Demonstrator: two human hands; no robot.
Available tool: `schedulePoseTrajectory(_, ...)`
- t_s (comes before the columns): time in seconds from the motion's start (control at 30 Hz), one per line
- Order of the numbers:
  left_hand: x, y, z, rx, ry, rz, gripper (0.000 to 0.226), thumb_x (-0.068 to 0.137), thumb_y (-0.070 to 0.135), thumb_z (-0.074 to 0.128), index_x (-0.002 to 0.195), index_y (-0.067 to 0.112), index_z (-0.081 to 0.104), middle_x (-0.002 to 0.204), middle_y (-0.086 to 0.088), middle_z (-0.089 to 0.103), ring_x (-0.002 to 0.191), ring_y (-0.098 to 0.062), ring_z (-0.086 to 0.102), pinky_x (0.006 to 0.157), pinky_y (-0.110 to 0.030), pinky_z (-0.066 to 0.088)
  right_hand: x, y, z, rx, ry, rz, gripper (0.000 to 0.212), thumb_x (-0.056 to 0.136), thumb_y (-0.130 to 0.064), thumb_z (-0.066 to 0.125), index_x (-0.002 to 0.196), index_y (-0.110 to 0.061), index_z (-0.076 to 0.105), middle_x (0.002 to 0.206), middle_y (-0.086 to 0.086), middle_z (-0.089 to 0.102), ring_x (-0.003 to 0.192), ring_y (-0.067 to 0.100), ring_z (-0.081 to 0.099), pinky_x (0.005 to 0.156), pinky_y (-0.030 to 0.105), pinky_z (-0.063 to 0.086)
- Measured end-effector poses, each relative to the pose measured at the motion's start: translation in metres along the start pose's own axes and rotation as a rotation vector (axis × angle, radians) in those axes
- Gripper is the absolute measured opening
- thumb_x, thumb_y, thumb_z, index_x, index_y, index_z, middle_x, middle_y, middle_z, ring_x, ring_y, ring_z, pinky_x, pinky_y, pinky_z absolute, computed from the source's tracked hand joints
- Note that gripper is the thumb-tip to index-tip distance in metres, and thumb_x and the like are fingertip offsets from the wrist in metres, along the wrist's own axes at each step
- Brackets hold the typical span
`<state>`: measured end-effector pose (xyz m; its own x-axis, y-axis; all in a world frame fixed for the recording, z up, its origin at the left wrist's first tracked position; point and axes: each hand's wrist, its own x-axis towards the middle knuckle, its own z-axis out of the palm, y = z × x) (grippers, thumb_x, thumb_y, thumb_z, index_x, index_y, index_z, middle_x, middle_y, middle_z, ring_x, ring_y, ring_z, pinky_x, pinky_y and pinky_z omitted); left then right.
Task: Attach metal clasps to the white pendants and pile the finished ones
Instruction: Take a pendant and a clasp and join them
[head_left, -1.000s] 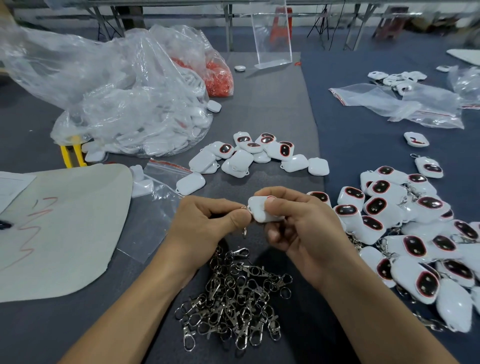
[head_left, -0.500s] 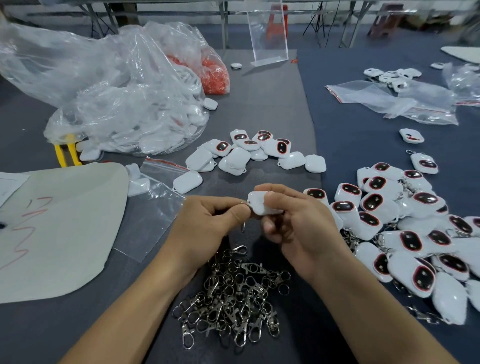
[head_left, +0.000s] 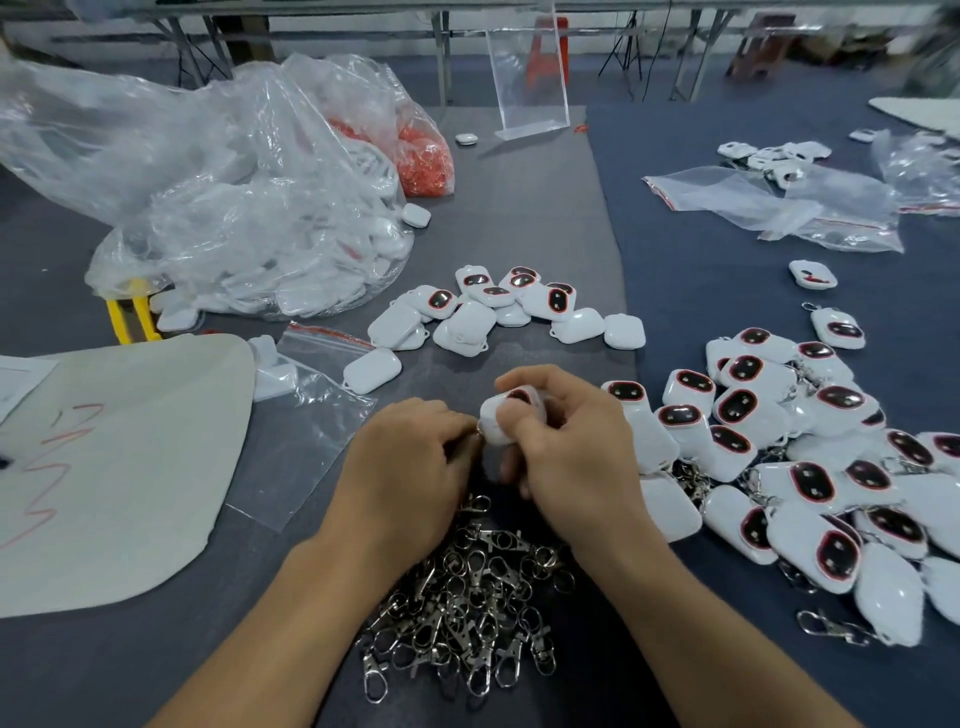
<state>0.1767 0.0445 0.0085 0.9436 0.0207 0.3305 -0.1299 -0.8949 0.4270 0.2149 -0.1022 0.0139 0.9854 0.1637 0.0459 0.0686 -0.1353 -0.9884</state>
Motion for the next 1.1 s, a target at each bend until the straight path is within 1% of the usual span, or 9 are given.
schedulePoseTrajectory(0.13, 0.008, 0.001, -0.001, -0.695, -0.030, -0.299, 0.014, 0.080, 0.038, 0.066, 0.078, 0.033, 0.080, 0.058, 0.006, 0.061, 0.058, -0.007, 0.050, 0.057, -0.025, 0.041, 0.015, -0.008, -0.009, 0.588, -0.117, 0.390, 0.017, 0.099, 0.001, 0.053, 0.103, -0.002, 0.069, 0.065, 0.012, 0.065, 0.042, 0.016, 0.050, 0.036, 0.023, 0.035)
schedulePoseTrajectory(0.23, 0.008, 0.006, -0.004, -0.940, -0.050, -0.385, 0.016, 0.077, 0.031, 0.070, 0.069, 0.022, 0.080, 0.055, -0.002, 0.055, 0.053, -0.008, 0.042, 0.054, -0.016, 0.036, 0.012, -0.007, -0.010, 0.696, -0.200, 0.470, 0.020, 0.100, -0.002, 0.050, 0.108, -0.002, 0.069, 0.064, 0.013, 0.063, 0.042, 0.014, 0.048, 0.036, 0.021, 0.034)
schedulePoseTrajectory(0.33, 0.005, 0.006, -0.005, -0.673, 0.030, -0.270, 0.019, 0.078, 0.029, 0.069, 0.065, 0.018, 0.077, 0.054, 0.008, 0.059, 0.055, -0.007, 0.050, 0.055, -0.020, 0.040, 0.009, -0.004, -0.006, 0.612, -0.122, 0.389, 0.018, 0.099, -0.002, 0.055, 0.102, -0.008, 0.072, 0.064, 0.011, 0.063, 0.041, 0.015, 0.048, 0.036, 0.023, 0.034)
schedulePoseTrajectory(0.5, -0.001, 0.008, 0.000, 0.156, 0.058, 0.204, 0.021, 0.081, 0.020, 0.062, 0.061, 0.013, 0.065, 0.059, -0.002, 0.053, 0.058, -0.027, 0.050, 0.059, -0.039, 0.043, -0.005, 0.005, 0.001, -0.200, 0.019, -0.214, 0.023, 0.091, -0.013, 0.068, 0.098, -0.035, 0.070, 0.066, -0.016, 0.063, 0.053, 0.004, 0.055, 0.050, 0.011, 0.040)
schedulePoseTrajectory(0.63, -0.001, 0.008, 0.001, 0.021, 0.118, 0.042, 0.029, 0.088, 0.033, 0.055, 0.073, 0.018, 0.074, 0.064, 0.005, 0.058, 0.063, -0.018, 0.052, 0.064, -0.029, 0.034, 0.002, -0.001, -0.002, 0.076, 0.010, -0.018, 0.020, 0.095, -0.009, 0.063, 0.098, -0.026, 0.071, 0.060, -0.006, 0.062, 0.046, 0.007, 0.051, 0.044, 0.018, 0.039)
schedulePoseTrajectory(0.73, 0.002, 0.009, 0.002, -0.377, 0.103, -0.177, 0.003, 0.080, 0.032, 0.077, 0.080, 0.033, 0.079, 0.065, 0.008, 0.064, 0.062, -0.010, 0.056, 0.058, -0.021, 0.039, 0.014, -0.007, -0.009, 0.463, 0.001, 0.323, 0.011, 0.097, -0.002, 0.060, 0.103, -0.012, 0.058, 0.059, 0.006, 0.061, 0.039, 0.015, 0.046, 0.036, 0.023, 0.031)
schedulePoseTrajectory(0.83, 0.000, 0.008, 0.002, -0.276, 0.058, -0.065, 0.002, 0.079, 0.031, 0.077, 0.078, 0.031, 0.079, 0.059, 0.007, 0.056, 0.061, -0.011, 0.052, 0.057, -0.019, 0.035, 0.016, -0.006, -0.011, 0.581, 0.004, 0.448, 0.020, 0.097, -0.005, 0.064, 0.105, -0.012, 0.047, 0.063, 0.010, 0.058, 0.037, 0.014, 0.043, 0.036, 0.022, 0.027)
schedulePoseTrajectory(0.93, -0.001, 0.009, -0.002, -0.039, 0.056, 0.032, 0.017, 0.084, 0.032, 0.065, 0.080, 0.023, 0.079, 0.061, 0.009, 0.057, 0.063, -0.015, 0.052, 0.062, -0.030, 0.040, 0.016, -0.009, -0.015, 0.410, 0.024, 0.338, 0.017, 0.096, -0.009, 0.067, 0.099, -0.012, 0.051, 0.061, 0.008, 0.061, 0.039, 0.013, 0.045, 0.038, 0.023, 0.031)
schedulePoseTrajectory(1.1, -0.005, 0.004, -0.008, 0.126, 0.087, -0.037, 0.007, 0.086, 0.028, 0.075, 0.084, 0.032, 0.080, 0.067, 0.011, 0.064, 0.070, -0.020, 0.061, 0.067, -0.030, 0.041, 0.026, -0.009, -0.048, -0.370, 0.058, -0.130, 0.007, 0.091, -0.031, 0.074, 0.088, -0.033, 0.067, 0.066, -0.015, 0.069, 0.054, 0.001, 0.057, 0.051, 0.011, 0.036)
